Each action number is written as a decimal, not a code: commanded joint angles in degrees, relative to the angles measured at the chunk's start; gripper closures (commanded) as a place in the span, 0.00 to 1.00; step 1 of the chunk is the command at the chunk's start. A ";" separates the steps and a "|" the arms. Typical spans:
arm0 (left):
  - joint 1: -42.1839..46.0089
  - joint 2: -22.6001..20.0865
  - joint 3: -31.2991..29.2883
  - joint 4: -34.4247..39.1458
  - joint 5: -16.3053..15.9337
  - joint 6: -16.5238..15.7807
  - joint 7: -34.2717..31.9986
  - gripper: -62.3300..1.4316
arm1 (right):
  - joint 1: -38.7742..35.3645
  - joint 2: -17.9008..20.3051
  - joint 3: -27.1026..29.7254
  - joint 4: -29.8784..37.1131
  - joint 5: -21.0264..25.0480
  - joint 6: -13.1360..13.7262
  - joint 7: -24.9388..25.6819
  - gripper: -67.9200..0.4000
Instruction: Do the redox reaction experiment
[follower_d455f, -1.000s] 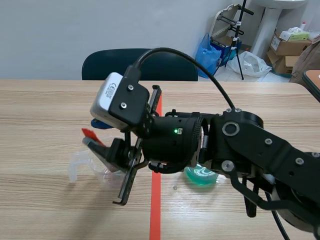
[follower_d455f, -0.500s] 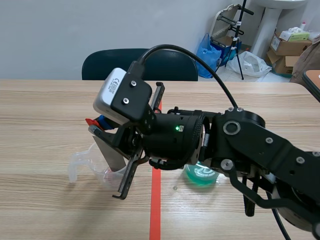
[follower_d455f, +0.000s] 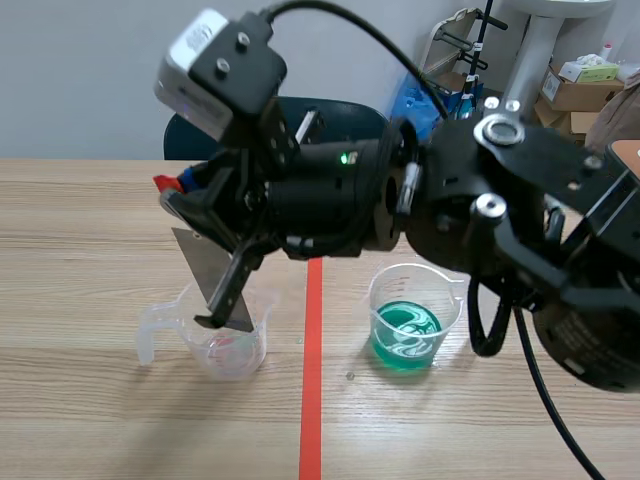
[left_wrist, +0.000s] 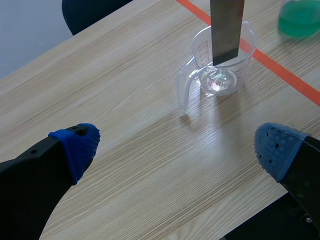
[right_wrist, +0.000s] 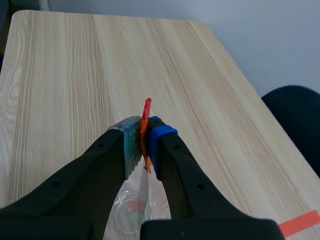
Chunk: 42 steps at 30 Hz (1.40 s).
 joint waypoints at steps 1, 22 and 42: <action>0.07 0.15 0.15 0.57 -0.37 -0.17 -0.83 0.00 | 1.25 0.13 0.90 3.13 1.57 -0.07 -1.16 0.98; 0.07 0.15 0.15 0.57 -0.37 -0.15 -1.03 0.00 | 2.60 0.11 7.04 16.92 16.50 -3.10 -15.56 0.98; 0.07 0.15 0.15 0.57 -0.39 -0.15 -1.03 0.00 | 2.45 0.13 7.04 16.92 16.31 -3.06 -15.52 0.98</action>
